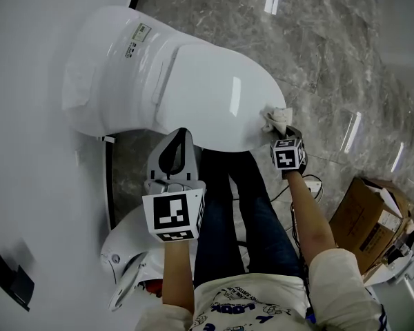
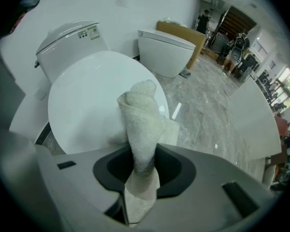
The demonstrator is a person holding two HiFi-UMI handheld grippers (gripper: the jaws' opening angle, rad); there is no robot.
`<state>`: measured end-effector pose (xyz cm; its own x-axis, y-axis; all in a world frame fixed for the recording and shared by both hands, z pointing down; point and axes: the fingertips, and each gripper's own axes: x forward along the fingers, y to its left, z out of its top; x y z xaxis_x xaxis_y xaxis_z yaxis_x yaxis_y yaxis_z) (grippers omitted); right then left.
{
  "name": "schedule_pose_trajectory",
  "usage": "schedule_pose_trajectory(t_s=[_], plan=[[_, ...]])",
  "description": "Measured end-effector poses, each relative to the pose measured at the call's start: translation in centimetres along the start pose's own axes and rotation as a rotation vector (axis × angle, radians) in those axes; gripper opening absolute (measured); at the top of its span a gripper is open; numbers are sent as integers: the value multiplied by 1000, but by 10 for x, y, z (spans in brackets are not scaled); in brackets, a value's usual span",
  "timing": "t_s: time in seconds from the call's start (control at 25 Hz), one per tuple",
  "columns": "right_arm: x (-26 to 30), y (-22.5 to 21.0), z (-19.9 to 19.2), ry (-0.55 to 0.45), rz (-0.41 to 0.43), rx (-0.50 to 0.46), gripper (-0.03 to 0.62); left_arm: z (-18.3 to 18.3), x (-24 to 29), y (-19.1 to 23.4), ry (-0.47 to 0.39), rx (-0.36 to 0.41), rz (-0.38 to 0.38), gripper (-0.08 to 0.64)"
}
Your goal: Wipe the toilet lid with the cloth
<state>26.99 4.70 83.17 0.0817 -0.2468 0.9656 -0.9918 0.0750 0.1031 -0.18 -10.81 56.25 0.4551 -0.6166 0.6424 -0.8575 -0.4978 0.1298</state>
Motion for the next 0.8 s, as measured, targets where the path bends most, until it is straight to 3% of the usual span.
schedule_pose_trajectory(t_s=[0.32,0.8], plan=[[-2,21,10,29,-50,69,98,-10,-10,27,-4,-43,38,3],[-3,81,63,-43,-28,-1,97,-20,-24,65,-13,-94,83,3]])
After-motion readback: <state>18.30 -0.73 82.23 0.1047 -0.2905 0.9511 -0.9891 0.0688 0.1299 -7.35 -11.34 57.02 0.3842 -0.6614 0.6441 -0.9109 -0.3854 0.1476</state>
